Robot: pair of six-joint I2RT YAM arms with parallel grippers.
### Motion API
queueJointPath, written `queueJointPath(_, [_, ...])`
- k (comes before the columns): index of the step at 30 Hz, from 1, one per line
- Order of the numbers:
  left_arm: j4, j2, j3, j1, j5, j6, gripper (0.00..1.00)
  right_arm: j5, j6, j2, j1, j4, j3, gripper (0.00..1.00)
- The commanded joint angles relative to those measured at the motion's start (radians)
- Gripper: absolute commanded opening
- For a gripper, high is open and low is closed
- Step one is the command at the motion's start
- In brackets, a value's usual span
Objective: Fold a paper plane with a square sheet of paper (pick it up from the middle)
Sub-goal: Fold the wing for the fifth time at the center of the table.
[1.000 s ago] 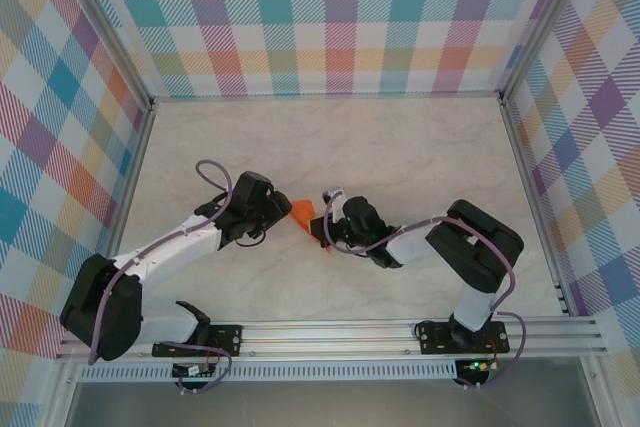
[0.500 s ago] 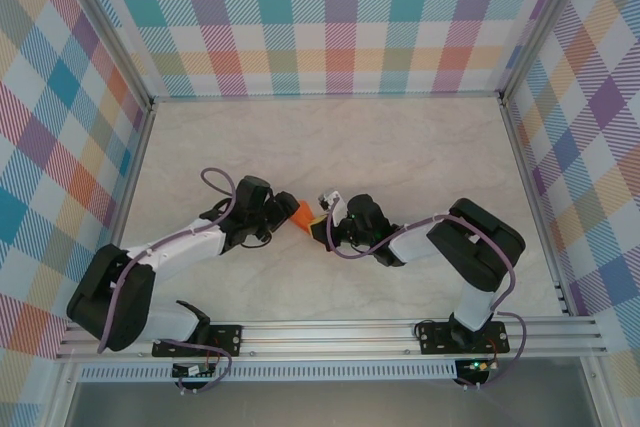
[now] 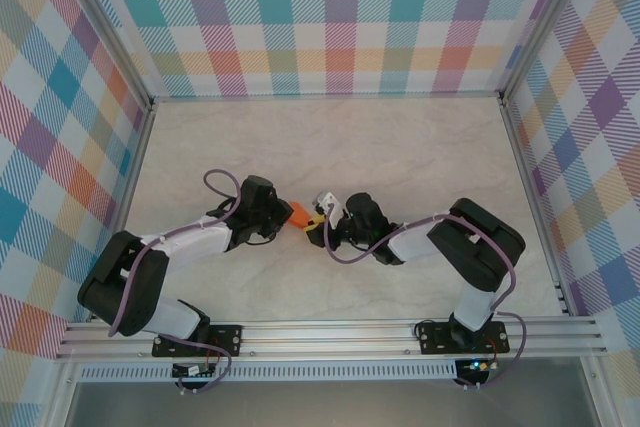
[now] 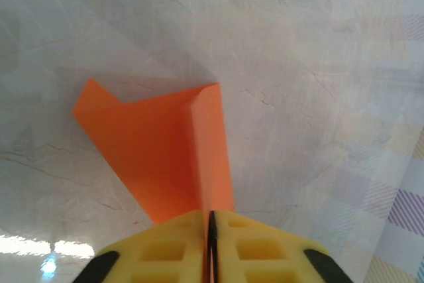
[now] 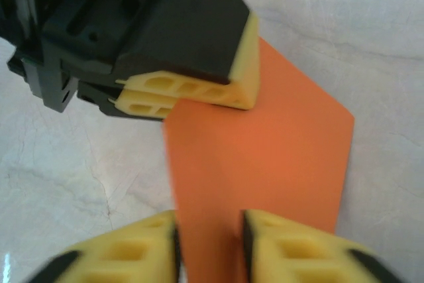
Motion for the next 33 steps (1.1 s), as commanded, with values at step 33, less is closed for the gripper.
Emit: queueJointPath(33, [-0.254, -0.053, 0.080, -0.027, -0.189, -0.046, 0.00, 0.491, -0.286, 0.019, 0.220, 0.022, -0.040, 0.32])
